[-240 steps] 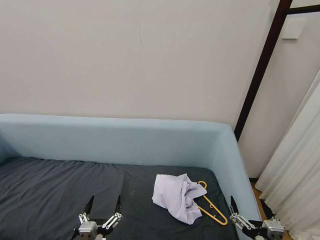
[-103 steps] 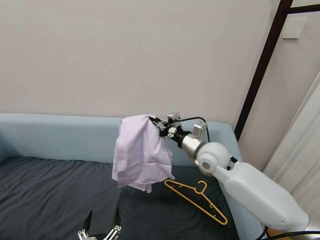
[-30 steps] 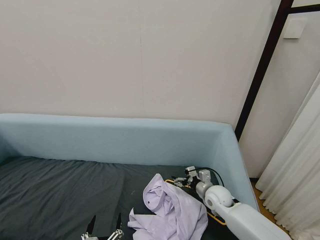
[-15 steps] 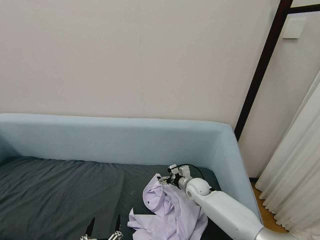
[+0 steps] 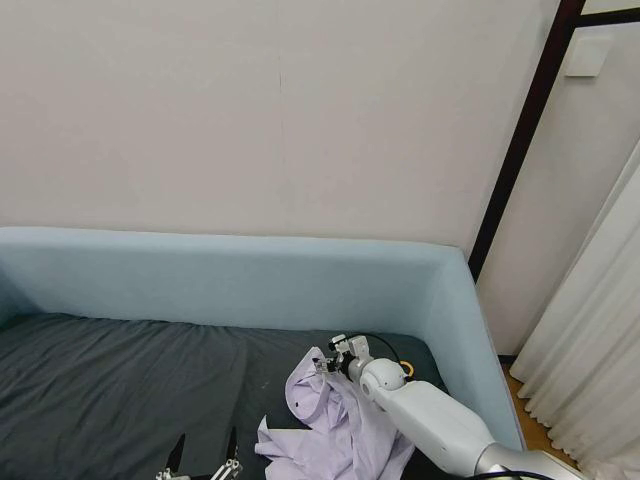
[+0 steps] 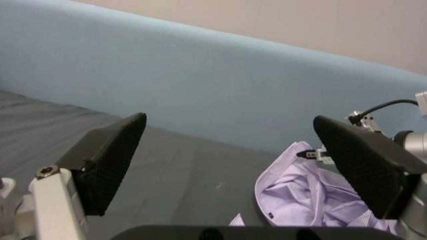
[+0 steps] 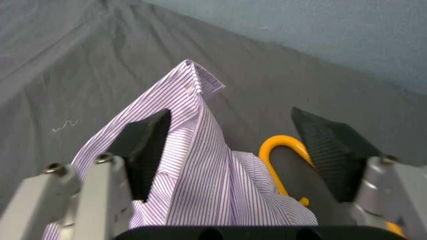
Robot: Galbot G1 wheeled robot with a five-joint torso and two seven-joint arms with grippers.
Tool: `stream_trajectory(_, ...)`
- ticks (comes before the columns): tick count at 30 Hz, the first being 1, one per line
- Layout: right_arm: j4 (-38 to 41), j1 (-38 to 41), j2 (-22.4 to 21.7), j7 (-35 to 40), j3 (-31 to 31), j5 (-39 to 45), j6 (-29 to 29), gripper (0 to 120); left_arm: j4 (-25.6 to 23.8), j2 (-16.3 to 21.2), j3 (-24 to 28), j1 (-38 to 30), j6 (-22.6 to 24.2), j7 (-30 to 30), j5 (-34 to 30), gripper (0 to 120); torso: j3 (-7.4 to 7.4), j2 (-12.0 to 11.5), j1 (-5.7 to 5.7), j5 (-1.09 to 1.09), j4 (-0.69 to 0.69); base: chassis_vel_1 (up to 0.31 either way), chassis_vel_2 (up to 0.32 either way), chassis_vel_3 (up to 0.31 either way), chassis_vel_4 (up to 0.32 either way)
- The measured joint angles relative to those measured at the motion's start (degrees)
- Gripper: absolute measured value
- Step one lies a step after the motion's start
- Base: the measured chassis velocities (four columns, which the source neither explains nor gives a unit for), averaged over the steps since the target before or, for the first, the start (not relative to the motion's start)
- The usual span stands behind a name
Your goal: Pick up the clothes from the sofa and hang them on the clothes hanger.
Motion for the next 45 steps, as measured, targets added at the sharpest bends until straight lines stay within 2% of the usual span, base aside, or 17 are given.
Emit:
stream_trajectory(2, 0.1, 0.0, -0.2, 0.0, -0.3, 0.0, -0.1, 59, 0.0, 0.0, 0.0, -0.1, 0.0, 0.0, 0.0, 99, 0.0, 0.0, 0.0, 0.0, 0.0, 0.0, 0.0, 0.0, 0.0)
stream_trajectory(4, 0.2, 0.0, -0.3, 0.0, -0.4, 0.0, -0.2, 57, 0.1, 0.0, 0.1, -0.1, 0.0, 0.0, 0.0, 99, 0.0, 0.0, 0.0, 0.0, 0.0, 0.0, 0.0, 0.0, 0.0)
stream_trajectory(7, 0.5, -0.6, -0.5, 0.0, -0.7, 0.4, -0.4, 41, 0.2, -0.3, -0.5, -0.8, 0.0, -0.3, -0.7, 99, 0.0, 0.0, 0.0, 0.01, -0.01, 0.0, 0.0, 0.0, 0.0)
stream_trajectory(8, 0.5, -0.6, -0.5, 0.0, -0.7, 0.4, -0.4, 41, 0.2, -0.3, -0.5, -0.8, 0.0, -0.3, -0.7, 99, 0.0, 0.0, 0.0, 0.01, -0.01, 0.0, 0.0, 0.0, 0.0)
stream_trajectory(12, 0.3, -0.7, -0.3, 0.0, -0.5, 0.5, -0.2, 25, 0.0, -0.2, -0.8, -1.0, 0.2, -0.6, -1.5, 99, 0.0, 0.0, -0.01, 0.0, 0.0, 0.0, 0.0, 0.0, 0.0)
stream_trajectory(13, 0.3, -0.7, -0.3, 0.0, -0.5, 0.5, -0.2, 25, 0.0, -0.2, -0.8, -1.0, 0.2, -0.6, -1.5, 99, 0.0, 0.0, -0.01, 0.0, 0.0, 0.0, 0.0, 0.0, 0.0)
stream_trajectory(18, 0.7, -0.7, -0.6, 0.1, -0.4, 0.6, -0.1, 3, 0.1, 0.0, -0.5, -1.0, 0.3, -0.7, -1.5, 99, 0.0, 0.0, -0.01, 0.0, 0.0, 0.0, 0.0, 0.0, 0.0)
stream_trajectory(25, 2.7, -1.1, -2.3, 0.3, 0.0, 0.3, 0.1, 0, 0.4, 0.0, 0.1, -1.0, 0.5, -0.7, -1.4, 99, 0.0, 0.0, -0.01, 0.0, 0.0, 0.0, 0.0, 0.0, 0.0)
stream_trajectory(30, 7.4, -1.4, -3.8, 0.9, 1.9, 0.7, -0.2, 0, 0.2, 1.0, 1.1, -1.2, 1.2, -1.0, -1.7, 99, 0.0, 0.0, -0.01, 0.0, -0.01, 0.0, 0.0, 0.0, 0.0)
stream_trajectory(35, 13.9, -1.1, -5.5, 2.6, 3.3, 2.0, -1.4, 0, -1.3, 4.0, 4.2, -1.6, 4.2, -2.9, -6.0, 99, 0.0, 0.0, 0.0, 0.0, -0.01, 0.0, 0.0, 0.0, 0.0)
stream_trajectory(38, 18.0, -1.0, -6.7, 4.4, 4.0, 3.4, -2.7, 0, -2.9, 6.5, 5.9, -2.1, 7.1, -4.9, -11.3, 99, 0.0, 0.0, -0.01, 0.0, 0.0, 0.0, 0.0, 0.0, 0.0)
stream_trajectory(40, 20.5, -1.2, -7.2, 6.6, 5.2, 4.8, -3.5, 0, -3.7, 8.2, 6.1, -2.7, 8.4, -5.8, -14.1, 99, 0.0, 0.0, -0.01, 0.0, -0.01, 0.0, 0.0, 0.0, 0.0)
stream_trajectory(45, 26.4, -1.0, -7.8, 10.9, 8.8, 8.3, -5.0, 0, -4.2, 10.8, 4.9, -4.5, 8.7, -6.1, -15.5, 99, 0.0, 0.0, -0.01, 0.0, -0.01, 0.0, 0.0, 0.0, 0.0)
